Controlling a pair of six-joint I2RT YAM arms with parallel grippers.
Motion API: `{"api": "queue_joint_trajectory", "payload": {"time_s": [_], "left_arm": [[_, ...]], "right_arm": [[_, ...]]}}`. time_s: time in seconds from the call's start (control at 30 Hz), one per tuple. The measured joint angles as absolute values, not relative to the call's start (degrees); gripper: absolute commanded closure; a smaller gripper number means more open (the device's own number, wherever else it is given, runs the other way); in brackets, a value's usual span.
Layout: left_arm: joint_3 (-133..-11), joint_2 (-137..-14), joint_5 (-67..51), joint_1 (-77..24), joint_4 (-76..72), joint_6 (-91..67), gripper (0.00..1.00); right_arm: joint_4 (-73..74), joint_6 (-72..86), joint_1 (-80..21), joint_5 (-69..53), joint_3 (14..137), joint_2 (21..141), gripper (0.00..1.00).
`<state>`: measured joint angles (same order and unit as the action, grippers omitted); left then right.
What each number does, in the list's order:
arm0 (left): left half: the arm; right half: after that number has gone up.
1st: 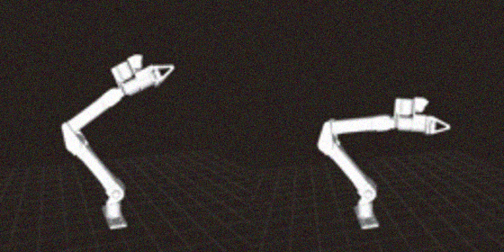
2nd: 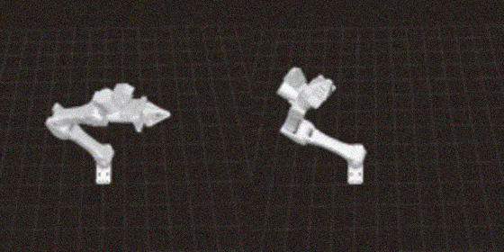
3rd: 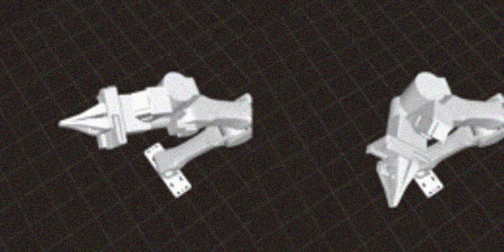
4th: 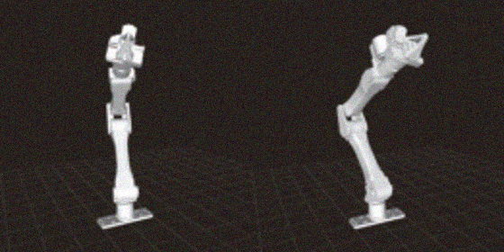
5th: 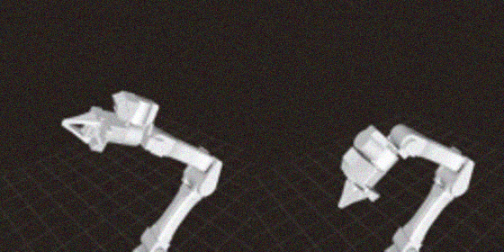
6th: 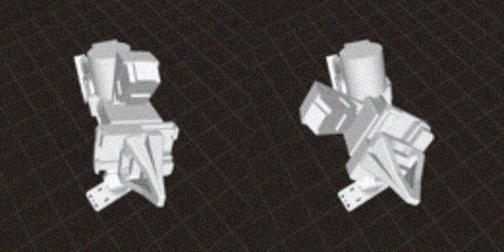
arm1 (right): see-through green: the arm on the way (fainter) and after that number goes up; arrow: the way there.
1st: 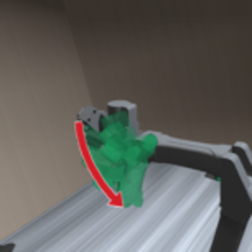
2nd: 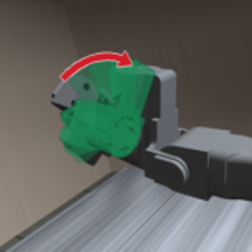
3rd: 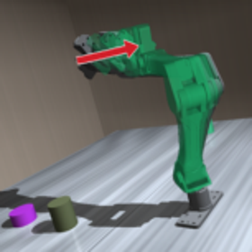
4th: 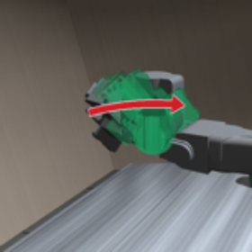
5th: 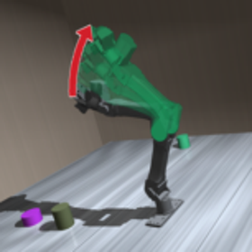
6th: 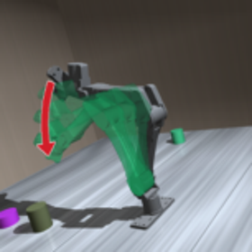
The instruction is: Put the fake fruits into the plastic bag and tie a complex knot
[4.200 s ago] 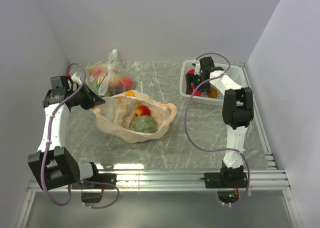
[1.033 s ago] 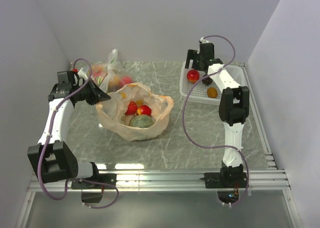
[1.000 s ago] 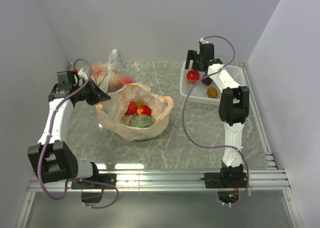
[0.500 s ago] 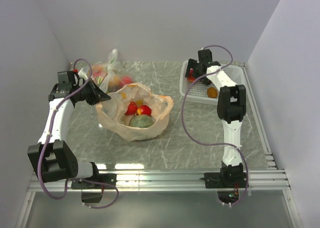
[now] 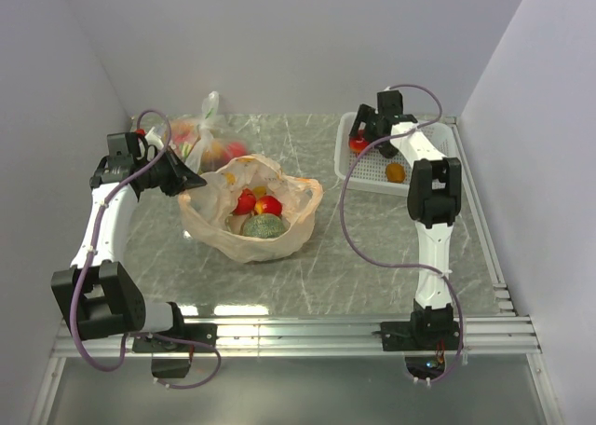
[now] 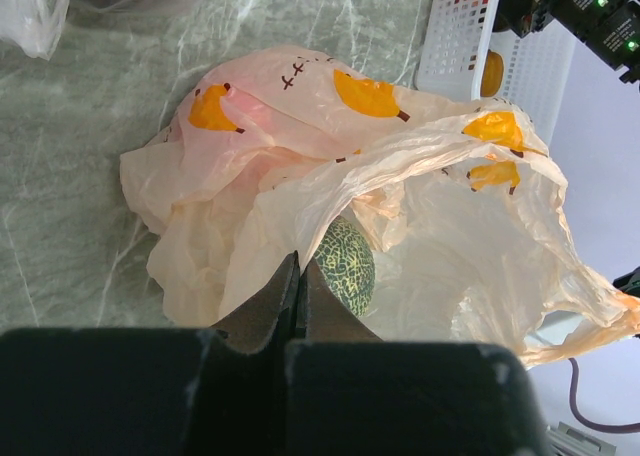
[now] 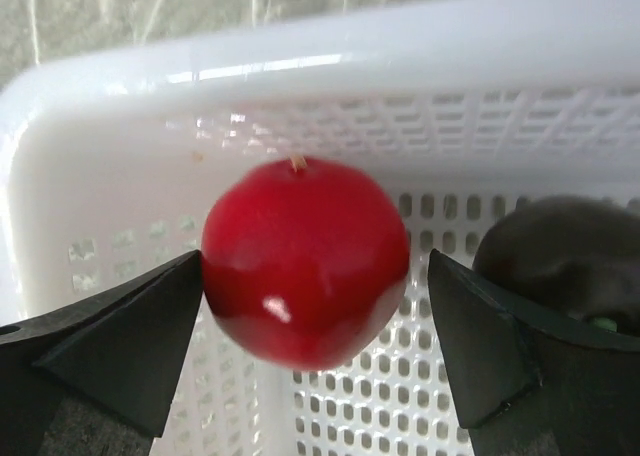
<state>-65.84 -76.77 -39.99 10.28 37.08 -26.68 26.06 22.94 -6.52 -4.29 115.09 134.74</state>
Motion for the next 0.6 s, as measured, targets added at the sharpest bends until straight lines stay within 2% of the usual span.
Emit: {"api": "queue_joint_trajectory", "payload": {"time_s": [0.43, 0.6], "left_arm": [[-65.36, -76.77, -39.62, 10.28, 37.08, -26.72, 1.00], [-65.36, -76.90, -39.62, 10.28, 37.10, -26.70, 1.00]], "right_arm": [[23.68, 22.96, -6.22, -8.08, 115.26, 135.24, 0.05], [23.90, 22.83, -6.15, -8.64, 115.07, 135.24, 0.27]]}}
